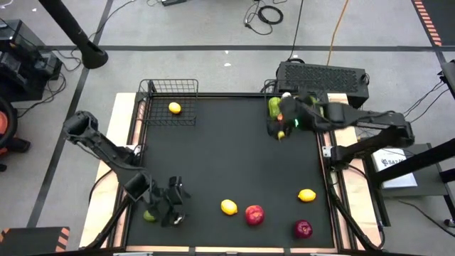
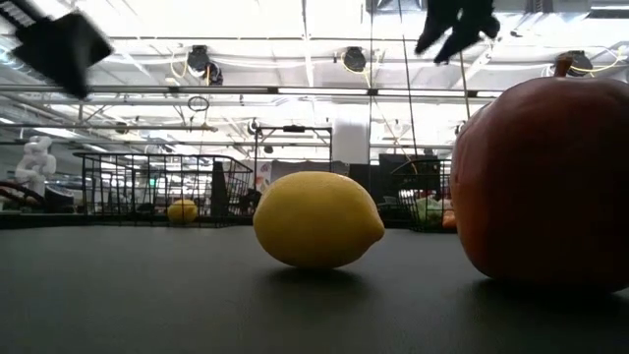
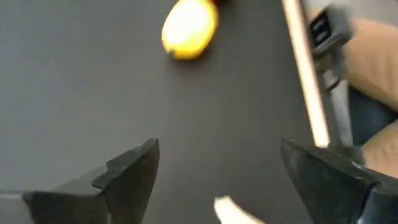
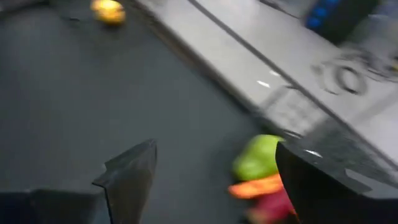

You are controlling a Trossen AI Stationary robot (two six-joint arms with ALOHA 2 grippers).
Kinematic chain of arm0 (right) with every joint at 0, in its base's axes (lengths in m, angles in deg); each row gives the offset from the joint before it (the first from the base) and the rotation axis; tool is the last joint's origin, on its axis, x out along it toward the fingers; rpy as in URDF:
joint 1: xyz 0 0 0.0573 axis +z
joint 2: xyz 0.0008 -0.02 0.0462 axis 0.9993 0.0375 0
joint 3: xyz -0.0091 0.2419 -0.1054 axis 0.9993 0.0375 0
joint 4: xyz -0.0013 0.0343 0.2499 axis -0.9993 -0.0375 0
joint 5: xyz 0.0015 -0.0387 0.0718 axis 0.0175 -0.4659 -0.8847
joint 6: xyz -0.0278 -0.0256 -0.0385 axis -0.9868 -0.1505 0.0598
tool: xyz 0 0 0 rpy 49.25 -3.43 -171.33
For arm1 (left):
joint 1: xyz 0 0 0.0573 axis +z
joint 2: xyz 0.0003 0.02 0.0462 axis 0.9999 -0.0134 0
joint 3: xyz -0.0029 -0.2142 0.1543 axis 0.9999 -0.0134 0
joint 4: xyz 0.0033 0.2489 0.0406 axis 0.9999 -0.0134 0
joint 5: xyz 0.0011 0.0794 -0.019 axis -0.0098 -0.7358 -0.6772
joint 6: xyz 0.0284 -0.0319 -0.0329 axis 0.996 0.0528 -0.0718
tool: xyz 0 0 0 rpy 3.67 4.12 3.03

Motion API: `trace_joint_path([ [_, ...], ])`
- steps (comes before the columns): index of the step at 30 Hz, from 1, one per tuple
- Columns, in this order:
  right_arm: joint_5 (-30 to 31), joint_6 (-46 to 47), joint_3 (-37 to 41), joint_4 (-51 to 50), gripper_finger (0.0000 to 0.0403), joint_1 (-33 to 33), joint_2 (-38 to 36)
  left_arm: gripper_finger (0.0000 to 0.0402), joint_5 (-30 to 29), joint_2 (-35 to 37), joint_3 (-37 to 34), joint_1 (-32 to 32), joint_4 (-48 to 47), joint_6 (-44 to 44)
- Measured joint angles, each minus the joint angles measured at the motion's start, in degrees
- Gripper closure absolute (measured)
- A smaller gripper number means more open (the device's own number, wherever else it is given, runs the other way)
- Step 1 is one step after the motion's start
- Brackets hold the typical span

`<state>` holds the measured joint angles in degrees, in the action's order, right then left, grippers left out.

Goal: Sort produce into baskets
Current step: Put the white garlic into the right black wire basket

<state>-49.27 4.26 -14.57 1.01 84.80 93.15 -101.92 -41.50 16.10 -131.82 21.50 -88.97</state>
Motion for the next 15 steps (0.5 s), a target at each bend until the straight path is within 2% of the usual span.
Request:
trace_joint_path([
  [4, 5.14, 3.81, 0.00, 1.92, 0.0085, 12.08, 2.03, 0.0059, -1.33, -0.24, -0.02, -3.28, -9.58, -14.34],
  [7, 9.68, 3.77, 0.01, 5.06, 0.0085, 18.55, 5.95, 0.0059, -0.04, -0.24, -0.02, -5.95, -12.05, -22.21],
  [15, 11.45, -0.05, 0.02, 14.08, 0.0085, 25.79, 17.48, 0.0059, 0.94, -0.24, -0.02, -12.43, -9.05, -32.84],
])
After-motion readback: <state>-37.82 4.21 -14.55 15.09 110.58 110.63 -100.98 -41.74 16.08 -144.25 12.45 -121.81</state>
